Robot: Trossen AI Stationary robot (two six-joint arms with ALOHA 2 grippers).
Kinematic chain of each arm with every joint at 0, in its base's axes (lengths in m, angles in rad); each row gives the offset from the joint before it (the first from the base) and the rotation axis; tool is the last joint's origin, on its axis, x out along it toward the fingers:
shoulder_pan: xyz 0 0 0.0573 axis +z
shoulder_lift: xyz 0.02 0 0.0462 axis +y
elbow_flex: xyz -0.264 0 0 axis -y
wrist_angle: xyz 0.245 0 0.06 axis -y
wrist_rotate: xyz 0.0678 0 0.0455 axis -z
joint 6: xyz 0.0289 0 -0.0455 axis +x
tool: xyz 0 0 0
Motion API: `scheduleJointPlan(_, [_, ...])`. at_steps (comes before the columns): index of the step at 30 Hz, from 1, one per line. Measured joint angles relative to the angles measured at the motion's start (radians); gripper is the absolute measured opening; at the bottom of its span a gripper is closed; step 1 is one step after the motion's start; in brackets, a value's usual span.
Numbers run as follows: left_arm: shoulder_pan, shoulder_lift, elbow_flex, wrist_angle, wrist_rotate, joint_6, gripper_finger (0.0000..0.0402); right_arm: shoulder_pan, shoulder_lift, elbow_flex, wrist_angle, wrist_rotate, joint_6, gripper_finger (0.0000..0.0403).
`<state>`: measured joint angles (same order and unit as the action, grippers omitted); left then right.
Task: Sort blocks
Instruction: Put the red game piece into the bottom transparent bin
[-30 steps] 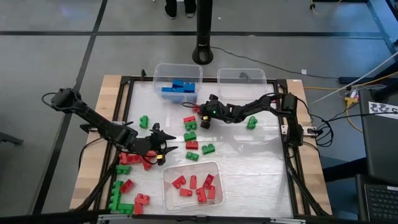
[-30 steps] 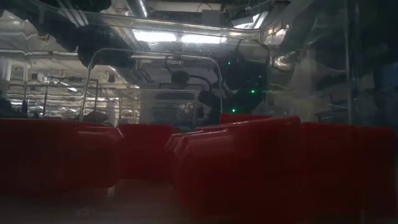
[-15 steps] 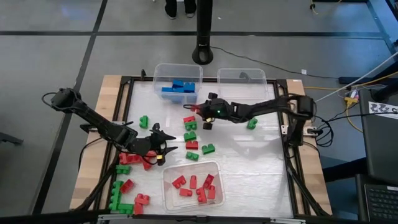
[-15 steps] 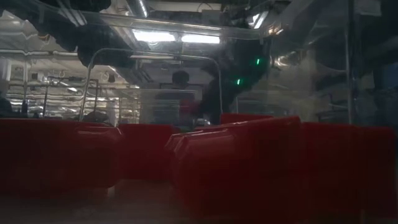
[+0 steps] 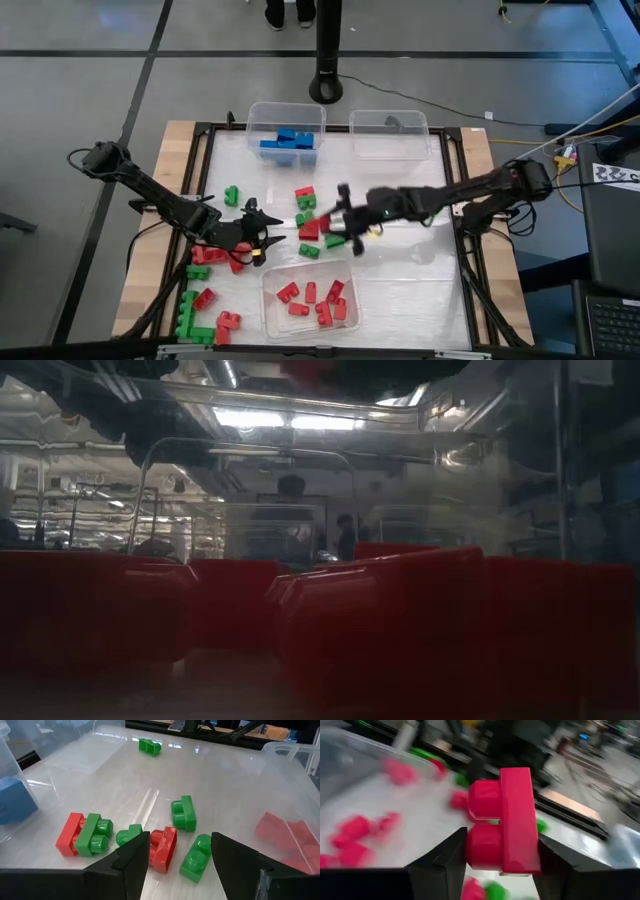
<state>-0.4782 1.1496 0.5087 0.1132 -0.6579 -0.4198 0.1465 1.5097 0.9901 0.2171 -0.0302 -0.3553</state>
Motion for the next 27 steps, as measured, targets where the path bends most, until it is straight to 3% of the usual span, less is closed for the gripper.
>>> scheduleJointPlan(11, [0.0,0.0,0.0,0.007,0.0,-0.01,0.0198,0.22,0.055,0.0,0.051,-0.015,0.01,0.0188])
scheduleJointPlan(18, [0.0,0.0,0.0,0.005,0.0,-0.011,0.0198,0.263,0.115,0.0,0.114,0.015,0.068,0.0258])
scheduleJointPlan(23, [0.0,0.0,0.0,0.002,0.0,-0.011,0.0198,0.238,0.098,0.0,0.048,-0.004,0.089,0.0311])
scheduleJointPlan(27, [0.0,0.0,0.0,0.002,0.0,-0.011,0.0198,0.2,0.037,0.035,-0.076,-0.002,0.089,0.0328])
